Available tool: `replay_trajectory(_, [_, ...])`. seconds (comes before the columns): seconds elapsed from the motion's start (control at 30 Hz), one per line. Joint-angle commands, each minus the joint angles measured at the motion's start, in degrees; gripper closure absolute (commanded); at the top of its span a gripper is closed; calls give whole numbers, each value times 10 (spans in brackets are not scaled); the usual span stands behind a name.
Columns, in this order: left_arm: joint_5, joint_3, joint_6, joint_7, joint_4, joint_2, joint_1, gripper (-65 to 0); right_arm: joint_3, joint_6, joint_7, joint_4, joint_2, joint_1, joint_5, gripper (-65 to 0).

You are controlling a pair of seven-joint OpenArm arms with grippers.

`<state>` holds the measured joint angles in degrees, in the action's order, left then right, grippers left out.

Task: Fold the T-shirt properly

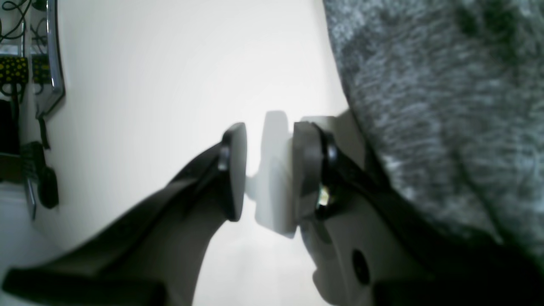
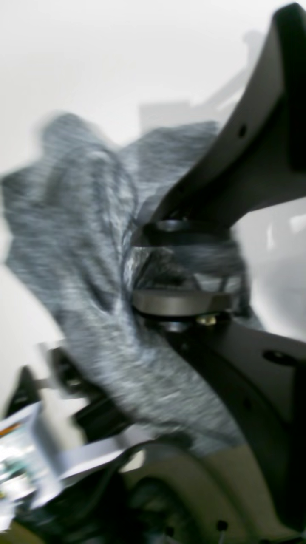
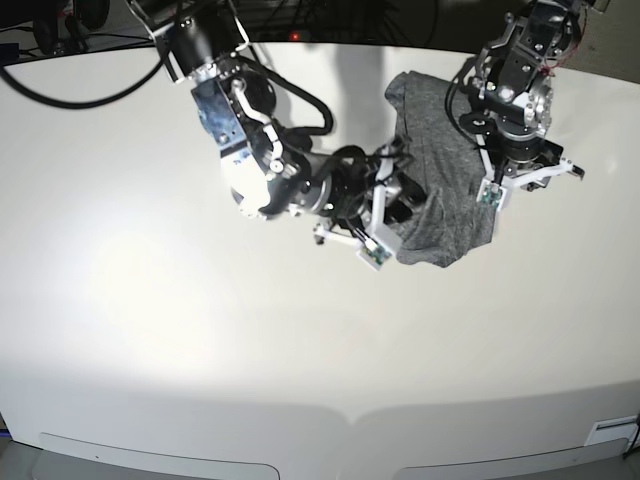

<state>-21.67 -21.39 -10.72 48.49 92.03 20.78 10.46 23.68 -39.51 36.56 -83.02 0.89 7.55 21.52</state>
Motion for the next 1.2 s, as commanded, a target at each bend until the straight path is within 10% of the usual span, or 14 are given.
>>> replay_trajectory(0.0, [-4, 2, -2, 19, 7, 3, -1, -180, -1, -5, -9, -10, 10, 14, 10, -180])
replay_trajectory(0.63, [-14, 127, -2, 37, 116, 14, -2, -180, -69, -5, -2, -15, 16, 33, 10, -180])
replay_trajectory(0.83, [206, 162, 1, -26, 237, 49, 11, -180, -160, -5, 19, -41, 7, 32, 10, -180])
replay_trajectory(1.17, [522, 162, 346, -97, 296, 55, 47, -180, -286, -5, 57, -69, -94, 27, 19, -180])
